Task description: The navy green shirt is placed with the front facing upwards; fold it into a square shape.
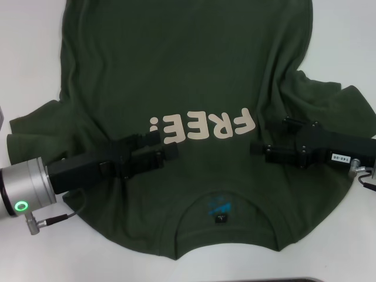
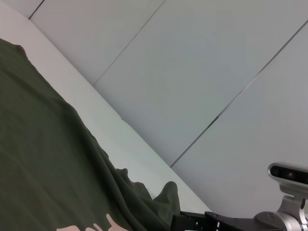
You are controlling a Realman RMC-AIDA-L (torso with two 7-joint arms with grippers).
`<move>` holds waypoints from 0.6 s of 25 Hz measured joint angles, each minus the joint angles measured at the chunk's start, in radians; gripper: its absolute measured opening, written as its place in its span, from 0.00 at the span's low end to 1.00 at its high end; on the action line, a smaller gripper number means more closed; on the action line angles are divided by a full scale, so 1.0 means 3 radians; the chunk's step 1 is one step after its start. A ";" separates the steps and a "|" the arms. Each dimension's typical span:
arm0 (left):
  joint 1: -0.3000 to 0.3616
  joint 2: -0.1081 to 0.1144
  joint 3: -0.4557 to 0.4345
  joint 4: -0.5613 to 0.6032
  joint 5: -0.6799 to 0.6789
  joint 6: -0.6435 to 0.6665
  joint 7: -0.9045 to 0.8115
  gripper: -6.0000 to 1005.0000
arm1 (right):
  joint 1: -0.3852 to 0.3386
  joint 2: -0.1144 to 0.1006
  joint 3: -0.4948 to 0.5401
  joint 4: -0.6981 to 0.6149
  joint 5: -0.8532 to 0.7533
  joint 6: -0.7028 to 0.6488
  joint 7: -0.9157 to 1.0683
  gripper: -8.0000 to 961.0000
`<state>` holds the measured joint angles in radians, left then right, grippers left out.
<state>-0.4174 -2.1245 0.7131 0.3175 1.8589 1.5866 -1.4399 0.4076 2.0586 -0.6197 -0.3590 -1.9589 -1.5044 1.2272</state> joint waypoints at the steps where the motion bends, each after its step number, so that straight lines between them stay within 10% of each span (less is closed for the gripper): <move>1: -0.0002 0.0000 0.0001 0.0000 0.0000 0.0000 -0.0008 0.84 | 0.0001 0.0000 0.0000 0.0000 0.0000 0.0001 0.0000 0.95; 15: -0.0011 -0.0001 0.0000 0.0006 0.0006 0.0003 -0.0058 0.82 | 0.0001 0.0000 0.0020 0.0000 0.0000 -0.0015 0.0004 0.95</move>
<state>-0.4205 -2.1247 0.7132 0.3193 1.8607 1.5874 -1.4572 0.4080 2.0586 -0.6138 -0.3590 -1.9589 -1.5090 1.2284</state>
